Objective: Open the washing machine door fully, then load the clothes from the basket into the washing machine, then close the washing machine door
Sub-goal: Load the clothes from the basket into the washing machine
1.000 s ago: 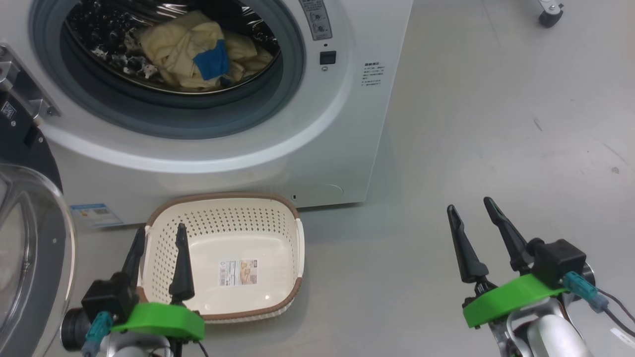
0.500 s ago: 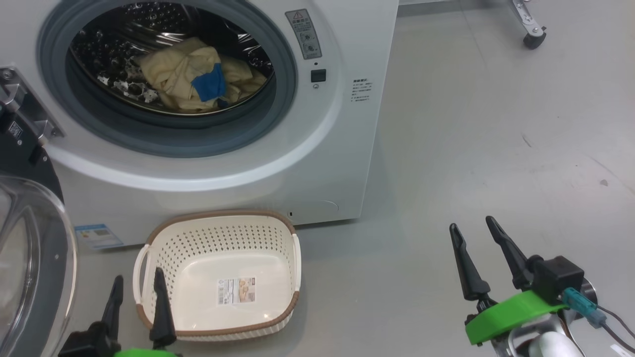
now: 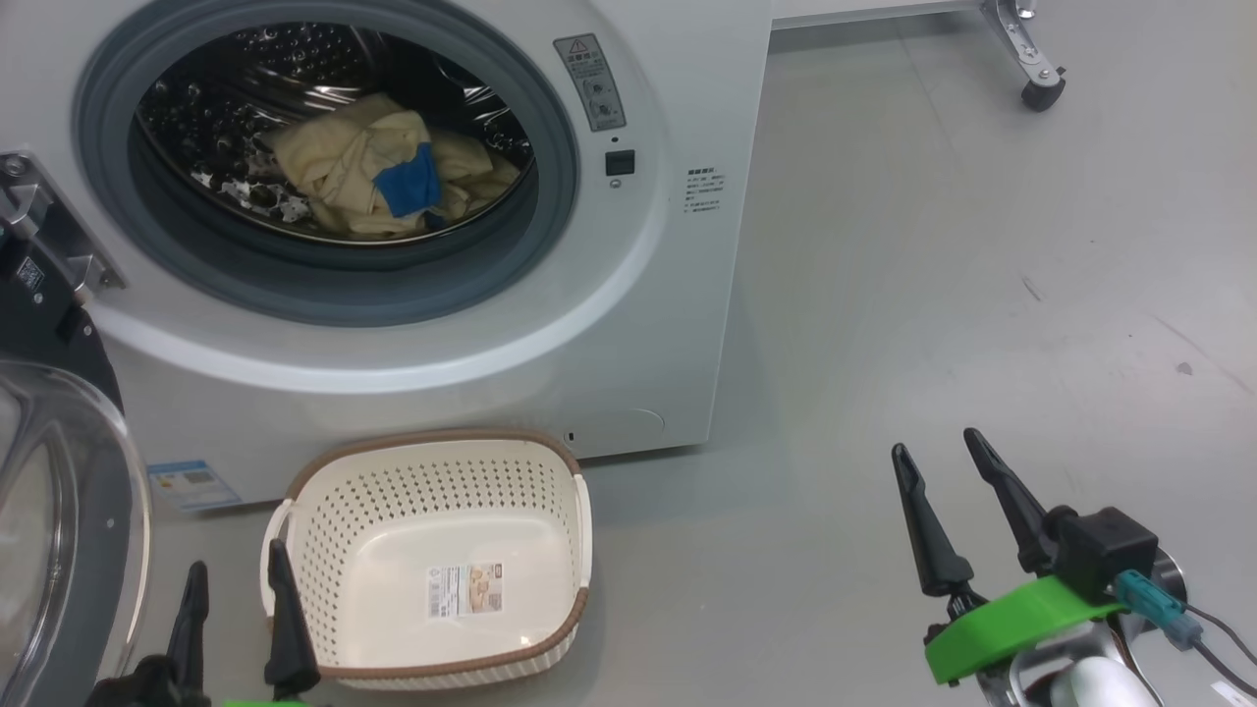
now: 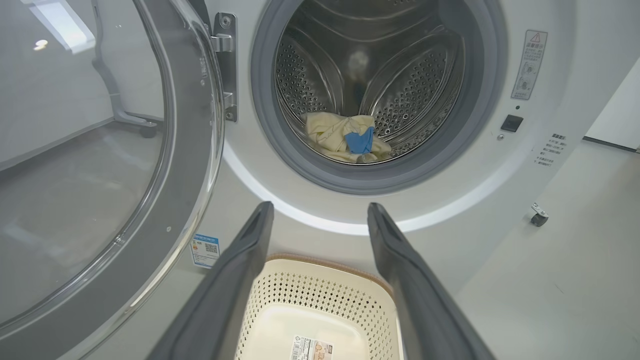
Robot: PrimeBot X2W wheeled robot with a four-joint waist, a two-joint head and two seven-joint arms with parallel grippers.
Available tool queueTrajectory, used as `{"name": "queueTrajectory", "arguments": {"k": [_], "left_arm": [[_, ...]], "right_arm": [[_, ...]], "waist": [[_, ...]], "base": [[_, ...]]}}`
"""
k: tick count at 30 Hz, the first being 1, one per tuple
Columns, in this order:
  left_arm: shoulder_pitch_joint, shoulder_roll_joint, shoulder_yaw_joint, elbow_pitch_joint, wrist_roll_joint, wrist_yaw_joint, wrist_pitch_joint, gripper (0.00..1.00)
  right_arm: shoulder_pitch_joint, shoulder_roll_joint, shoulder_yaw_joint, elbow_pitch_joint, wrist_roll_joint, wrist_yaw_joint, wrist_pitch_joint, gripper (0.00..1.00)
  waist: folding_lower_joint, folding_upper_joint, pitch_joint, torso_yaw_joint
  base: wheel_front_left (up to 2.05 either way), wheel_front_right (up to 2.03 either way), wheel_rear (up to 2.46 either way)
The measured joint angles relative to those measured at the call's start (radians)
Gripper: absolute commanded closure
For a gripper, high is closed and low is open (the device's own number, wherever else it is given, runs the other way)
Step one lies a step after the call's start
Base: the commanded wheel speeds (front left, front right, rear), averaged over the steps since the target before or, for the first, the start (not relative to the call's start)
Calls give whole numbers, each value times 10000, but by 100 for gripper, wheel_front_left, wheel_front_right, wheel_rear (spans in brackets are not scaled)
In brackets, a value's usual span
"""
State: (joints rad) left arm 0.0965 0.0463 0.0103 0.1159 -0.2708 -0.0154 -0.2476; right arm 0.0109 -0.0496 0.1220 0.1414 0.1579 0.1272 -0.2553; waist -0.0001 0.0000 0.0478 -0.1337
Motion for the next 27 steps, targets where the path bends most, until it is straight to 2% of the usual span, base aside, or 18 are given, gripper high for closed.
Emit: {"name": "queueTrajectory", "arguments": {"k": [27], "left_arm": [[-11,0,186,0,69,-117,0,0]], "right_arm": [[-2,-13,270,44,2,0,0,0]], "waist": [[1,0,-118,-37]], "base": [[0,0,0]]}}
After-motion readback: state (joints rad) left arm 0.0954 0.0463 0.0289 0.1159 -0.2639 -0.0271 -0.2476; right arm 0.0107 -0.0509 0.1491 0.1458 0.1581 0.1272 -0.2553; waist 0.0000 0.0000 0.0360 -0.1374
